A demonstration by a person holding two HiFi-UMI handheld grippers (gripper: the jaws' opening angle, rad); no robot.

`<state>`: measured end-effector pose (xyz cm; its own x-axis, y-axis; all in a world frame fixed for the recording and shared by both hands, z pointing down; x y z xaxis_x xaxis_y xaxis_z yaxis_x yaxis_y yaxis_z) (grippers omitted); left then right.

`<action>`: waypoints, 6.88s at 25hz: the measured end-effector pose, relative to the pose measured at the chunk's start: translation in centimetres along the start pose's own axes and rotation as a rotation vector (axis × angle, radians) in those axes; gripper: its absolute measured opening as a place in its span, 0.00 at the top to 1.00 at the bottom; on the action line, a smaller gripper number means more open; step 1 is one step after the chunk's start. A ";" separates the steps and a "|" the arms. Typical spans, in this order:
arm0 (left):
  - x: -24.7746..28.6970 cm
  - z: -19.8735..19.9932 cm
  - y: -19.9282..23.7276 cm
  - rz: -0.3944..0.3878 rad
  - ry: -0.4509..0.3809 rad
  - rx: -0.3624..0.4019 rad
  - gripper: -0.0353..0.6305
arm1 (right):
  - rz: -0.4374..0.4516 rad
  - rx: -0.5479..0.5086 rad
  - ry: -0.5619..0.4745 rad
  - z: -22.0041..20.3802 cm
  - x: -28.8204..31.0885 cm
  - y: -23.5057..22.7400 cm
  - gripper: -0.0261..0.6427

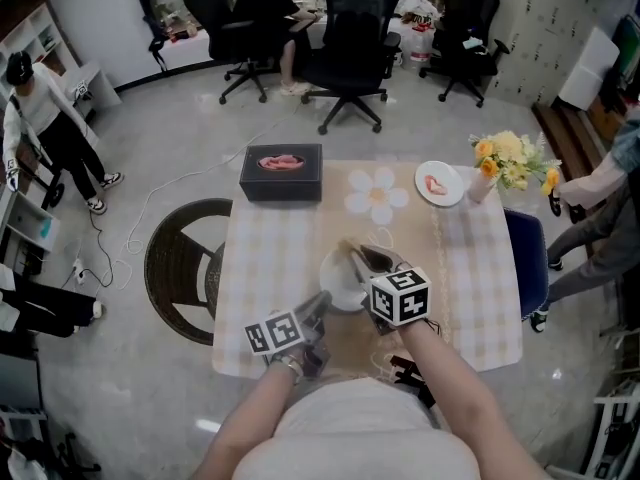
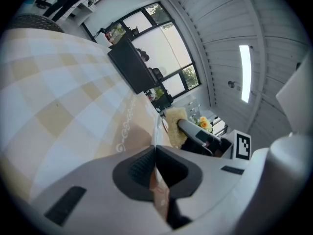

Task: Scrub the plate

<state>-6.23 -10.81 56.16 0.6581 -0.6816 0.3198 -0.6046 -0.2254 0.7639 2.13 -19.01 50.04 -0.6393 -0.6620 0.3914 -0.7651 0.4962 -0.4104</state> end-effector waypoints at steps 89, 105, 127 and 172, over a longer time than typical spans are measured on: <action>0.3 0.1 0.4 -0.015 0.015 -0.066 0.92 | 0.111 0.090 0.068 -4.7 -0.4 4.5 0.88; 0.2 0.1 0.5 -0.014 0.017 -0.085 0.92 | 0.058 0.086 0.111 -5.9 0.2 2.8 0.88; 0.3 0.2 0.6 -0.012 0.020 -0.094 0.92 | -0.183 0.094 0.091 -5.0 -0.5 -3.9 0.88; 0.2 0.1 0.6 -0.020 0.024 -0.104 0.92 | 0.007 0.173 0.094 -5.5 -2.2 3.0 0.88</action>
<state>-6.49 -11.09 56.60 0.6810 -0.6604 0.3164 -0.5423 -0.1644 0.8240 0.86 -12.98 52.44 -0.6549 -0.5997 0.4599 -0.7413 0.3911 -0.5455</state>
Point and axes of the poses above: the fingertips, and each gripper's own axes: x forward along the fingers, y to its left, z out of its top, the point moved 2 cm from there along -x, backward along the fingers, and after that the axes turned 9 degrees about x, right-handed, at the moved point
